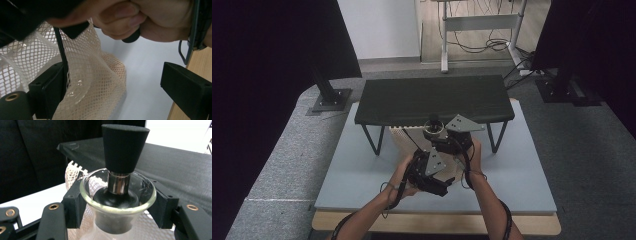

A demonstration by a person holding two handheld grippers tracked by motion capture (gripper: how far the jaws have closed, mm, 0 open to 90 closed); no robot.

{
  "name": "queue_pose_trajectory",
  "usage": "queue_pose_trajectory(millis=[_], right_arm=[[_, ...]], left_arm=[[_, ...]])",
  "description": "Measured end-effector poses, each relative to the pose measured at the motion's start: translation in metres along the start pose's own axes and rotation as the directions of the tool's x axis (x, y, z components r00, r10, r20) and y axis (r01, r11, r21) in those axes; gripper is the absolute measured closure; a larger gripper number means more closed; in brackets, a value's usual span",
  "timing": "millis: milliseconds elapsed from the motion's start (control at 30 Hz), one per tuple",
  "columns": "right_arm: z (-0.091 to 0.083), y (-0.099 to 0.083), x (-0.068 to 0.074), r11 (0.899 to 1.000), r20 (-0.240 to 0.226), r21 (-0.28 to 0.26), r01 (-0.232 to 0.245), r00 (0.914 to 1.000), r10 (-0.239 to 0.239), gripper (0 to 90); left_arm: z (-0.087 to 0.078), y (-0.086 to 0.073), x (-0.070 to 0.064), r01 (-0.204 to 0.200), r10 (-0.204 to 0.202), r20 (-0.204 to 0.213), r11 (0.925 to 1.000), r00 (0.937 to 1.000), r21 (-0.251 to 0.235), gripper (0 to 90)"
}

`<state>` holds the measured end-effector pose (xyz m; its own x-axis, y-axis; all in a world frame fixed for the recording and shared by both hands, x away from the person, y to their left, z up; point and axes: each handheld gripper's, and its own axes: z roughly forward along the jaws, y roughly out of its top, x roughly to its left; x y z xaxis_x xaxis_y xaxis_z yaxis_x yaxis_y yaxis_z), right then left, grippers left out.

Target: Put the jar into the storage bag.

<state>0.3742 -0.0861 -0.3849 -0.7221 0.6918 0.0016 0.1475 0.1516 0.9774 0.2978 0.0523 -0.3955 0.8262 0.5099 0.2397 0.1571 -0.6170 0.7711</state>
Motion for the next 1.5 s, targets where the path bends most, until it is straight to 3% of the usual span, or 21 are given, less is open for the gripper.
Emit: queue_pose_trajectory(millis=[500,700,1133,1267,1433,1500], right_arm=[[0.002,-0.01,0.005,0.998,-0.011,0.05,0.027,0.9996,-0.027,36.8],[0.006,-0.011,0.009,0.992,0.029,0.112,0.056,0.9978,-0.059,36.1],[0.007,-0.011,0.007,0.989,0.016,0.146,0.035,0.9991,-0.038,35.8],[0.01,-0.011,0.005,0.983,0.005,0.183,0.021,0.9997,-0.022,35.2],[0.014,-0.012,0.004,0.974,0.02,0.225,0.039,0.9988,-0.044,34.8],[0.012,-0.01,0.004,0.978,0.01,0.208,0.035,0.9992,-0.038,31.5]], left_arm=[[-0.001,0.001,-0.001,0.003,-0.003,-0.006,1.0,1.0,-0.006,8.7],[0.0,0.001,-0.001,0.0,0.0,-0.006,1.0,1.0,0.001,8.5],[0.002,0.001,0.0,0.0,0.0,-0.003,0.9999,1.0,0.011,8.6],[0.005,-0.001,0.001,0.005,-0.005,0.002,0.9997,1.0,0.024,8.9],[0.008,-0.003,0.001,0.003,-0.003,0.0,0.9997,1.0,0.024,9.1],[0.006,-0.002,0.002,0.001,-0.002,0.007,0.9998,1.0,0.019,8.7]])
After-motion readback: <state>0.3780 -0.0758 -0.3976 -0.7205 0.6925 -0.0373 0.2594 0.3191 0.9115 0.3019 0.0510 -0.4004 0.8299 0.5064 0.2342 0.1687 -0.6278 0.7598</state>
